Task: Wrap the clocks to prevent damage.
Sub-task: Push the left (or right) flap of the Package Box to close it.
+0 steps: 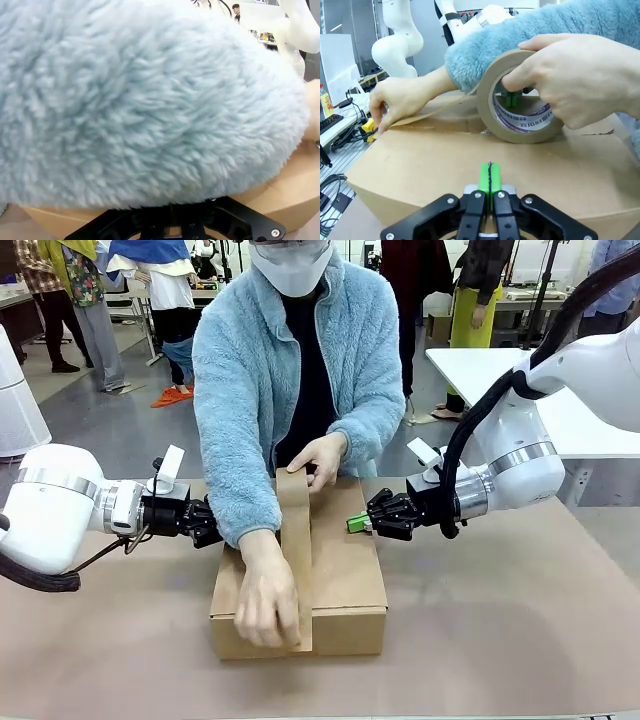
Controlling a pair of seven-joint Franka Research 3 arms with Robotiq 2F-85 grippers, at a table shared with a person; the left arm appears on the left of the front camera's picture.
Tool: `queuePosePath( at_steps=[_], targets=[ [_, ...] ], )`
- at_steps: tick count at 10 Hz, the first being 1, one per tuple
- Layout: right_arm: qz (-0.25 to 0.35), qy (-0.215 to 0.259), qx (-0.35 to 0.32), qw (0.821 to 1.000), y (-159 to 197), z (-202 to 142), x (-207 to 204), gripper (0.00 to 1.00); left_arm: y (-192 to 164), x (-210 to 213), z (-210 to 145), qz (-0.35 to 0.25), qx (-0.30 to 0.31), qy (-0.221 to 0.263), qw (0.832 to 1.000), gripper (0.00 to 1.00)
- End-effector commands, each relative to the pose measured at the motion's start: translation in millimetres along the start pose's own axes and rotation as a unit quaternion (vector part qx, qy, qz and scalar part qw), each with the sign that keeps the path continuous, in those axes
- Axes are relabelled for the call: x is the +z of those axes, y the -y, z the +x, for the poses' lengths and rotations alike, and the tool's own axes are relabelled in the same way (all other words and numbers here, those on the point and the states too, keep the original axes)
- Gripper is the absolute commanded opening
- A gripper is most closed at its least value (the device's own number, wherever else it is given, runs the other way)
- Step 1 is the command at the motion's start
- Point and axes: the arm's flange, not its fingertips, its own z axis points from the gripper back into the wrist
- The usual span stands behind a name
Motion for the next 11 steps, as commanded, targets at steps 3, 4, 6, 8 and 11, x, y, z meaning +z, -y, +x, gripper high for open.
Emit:
queuePosePath(
  at_steps=[3, 4, 6, 8, 11],
  targets=[
    [-0.004, -0.005, 0.005, 1.000, -0.8, -3.3, -1.5, 0.01, 0.9, -1.1, -4.3, 0.001, -0.001, -0.004, 1.000, 0.00],
    [-0.004, -0.005, 0.005, 1.000, -0.8, -3.3, -1.5, 0.01, 0.9, -1.1, -4.3, 0.001, -0.001, -0.004, 1.000, 0.00],
    [-0.004, -0.005, 0.005, 1.000, -0.8, -3.3, -1.5, 0.01, 0.9, -1.1, -4.3, 0.001, -0.001, -0.004, 1.000, 0.00],
    [-0.004, -0.005, 0.005, 1.000, -0.8, -3.3, -1.5, 0.01, 0.9, -1.1, -4.3, 0.001, -0.001, -0.004, 1.000, 0.00],
    [-0.004, -0.005, 0.005, 1.000, -0.8, -3.3, -1.5, 0.01, 0.9, -1.1, -4.3, 0.001, -0.001, -0.004, 1.000, 0.00]
  ],
)
